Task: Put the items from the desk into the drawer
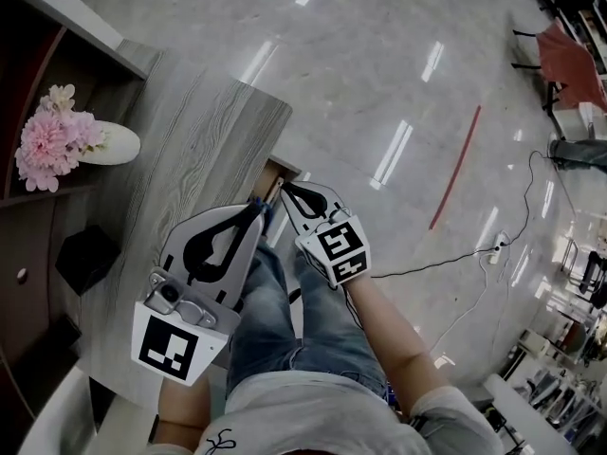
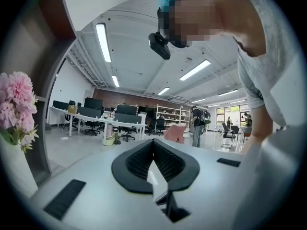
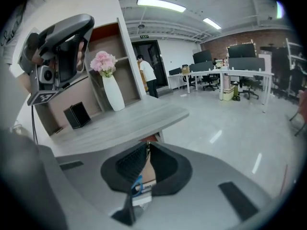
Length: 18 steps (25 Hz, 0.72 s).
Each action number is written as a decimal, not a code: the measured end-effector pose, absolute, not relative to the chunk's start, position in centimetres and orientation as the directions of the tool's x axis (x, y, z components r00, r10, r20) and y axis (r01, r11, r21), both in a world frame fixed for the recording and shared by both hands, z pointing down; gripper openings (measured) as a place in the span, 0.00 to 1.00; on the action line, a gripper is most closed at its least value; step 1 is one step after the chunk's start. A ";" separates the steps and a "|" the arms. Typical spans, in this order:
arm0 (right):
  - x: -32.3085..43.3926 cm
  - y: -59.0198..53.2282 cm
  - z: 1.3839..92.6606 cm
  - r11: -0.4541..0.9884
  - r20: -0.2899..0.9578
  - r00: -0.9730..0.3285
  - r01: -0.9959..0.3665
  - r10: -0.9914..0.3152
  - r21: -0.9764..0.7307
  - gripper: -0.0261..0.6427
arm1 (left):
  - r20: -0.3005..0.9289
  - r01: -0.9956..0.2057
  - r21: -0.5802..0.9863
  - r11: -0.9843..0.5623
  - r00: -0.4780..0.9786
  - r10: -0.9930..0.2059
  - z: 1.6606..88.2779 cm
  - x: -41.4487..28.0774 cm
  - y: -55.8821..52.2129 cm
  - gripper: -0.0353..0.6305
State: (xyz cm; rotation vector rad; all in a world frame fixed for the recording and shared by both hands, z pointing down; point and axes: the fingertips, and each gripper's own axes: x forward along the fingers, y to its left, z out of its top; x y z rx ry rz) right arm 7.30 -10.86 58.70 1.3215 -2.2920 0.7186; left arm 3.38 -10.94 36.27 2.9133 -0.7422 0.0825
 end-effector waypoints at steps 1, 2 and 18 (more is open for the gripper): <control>7.2 -10.9 59.5 0.419 0.580 -0.473 -0.877 -0.663 -0.236 0.08 | 0.091 -0.476 0.119 -0.871 0.879 -0.468 36.7 3.4 -11.1 0.07; 7.0 -10.9 60.3 0.417 0.591 -0.472 -0.877 -0.654 -0.239 0.08 | 0.097 -0.472 0.123 -0.873 0.881 -0.463 37.1 3.4 -11.3 0.07; 5.0 -10.7 67.7 0.415 0.701 -0.452 -0.878 -0.552 -0.239 0.10 | 0.148 -0.465 0.149 -0.873 0.883 -0.446 41.4 1.9 -13.5 0.07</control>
